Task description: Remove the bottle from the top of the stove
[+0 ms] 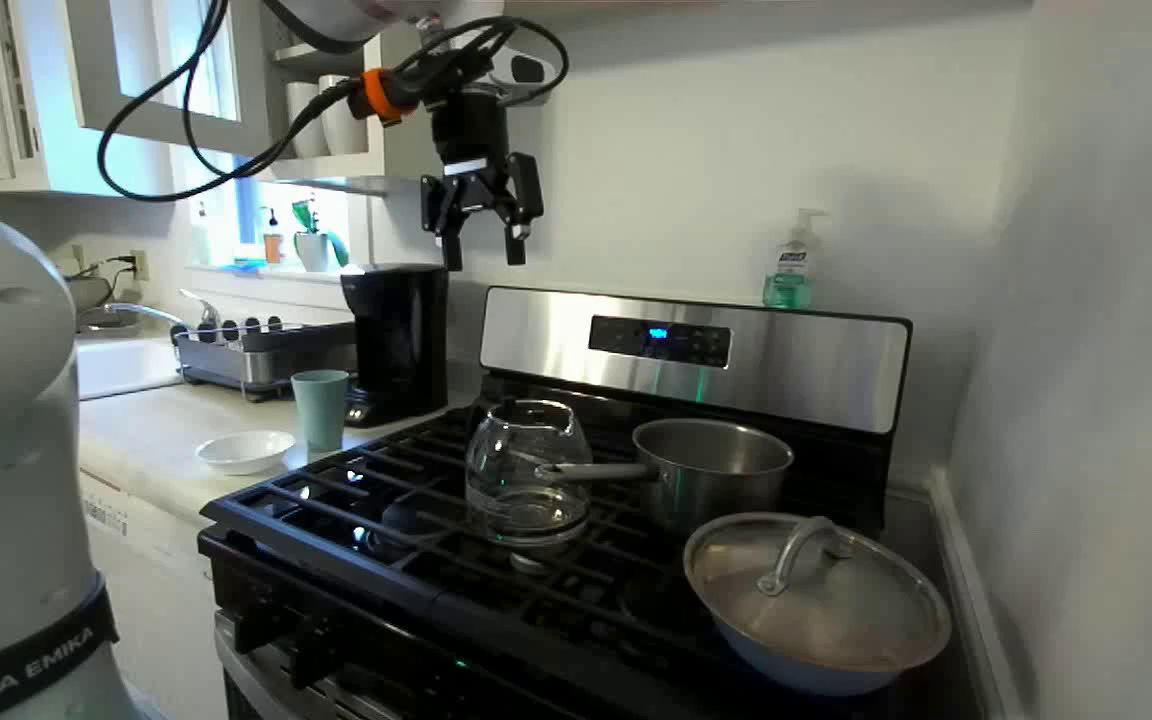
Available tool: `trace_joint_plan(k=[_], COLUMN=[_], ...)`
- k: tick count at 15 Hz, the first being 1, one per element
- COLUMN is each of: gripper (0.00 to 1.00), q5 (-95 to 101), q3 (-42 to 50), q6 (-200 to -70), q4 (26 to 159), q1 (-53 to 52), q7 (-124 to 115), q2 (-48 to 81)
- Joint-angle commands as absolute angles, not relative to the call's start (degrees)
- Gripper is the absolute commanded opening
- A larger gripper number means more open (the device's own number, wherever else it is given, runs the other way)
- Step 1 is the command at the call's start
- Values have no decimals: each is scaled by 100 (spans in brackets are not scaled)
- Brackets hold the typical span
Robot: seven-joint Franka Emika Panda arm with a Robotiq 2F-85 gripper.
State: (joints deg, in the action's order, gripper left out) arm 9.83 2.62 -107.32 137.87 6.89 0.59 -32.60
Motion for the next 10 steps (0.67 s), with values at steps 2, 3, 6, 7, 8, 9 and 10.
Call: trace_joint_plan(k=[2, 3, 6, 7, 8, 9, 10], gripper=[100, 100, 100, 100, 100, 100, 100], q5=[1006, 1006, 873, 774, 689, 657, 646], q3=[304, 304, 379, 465, 562, 651, 720], q6=[-10711, -10711, -10794, -10891, -11075, -11301, -11545], q4=[13772, 13772, 13656, 13532, 13441, 13255, 13137], q1=[635, 635, 603, 581, 543, 561, 584], q7=[37, 37, 91, 179, 297, 346, 394], q2=[-3258, -3258, -3128, -3002, -2911, -2702, -2550])
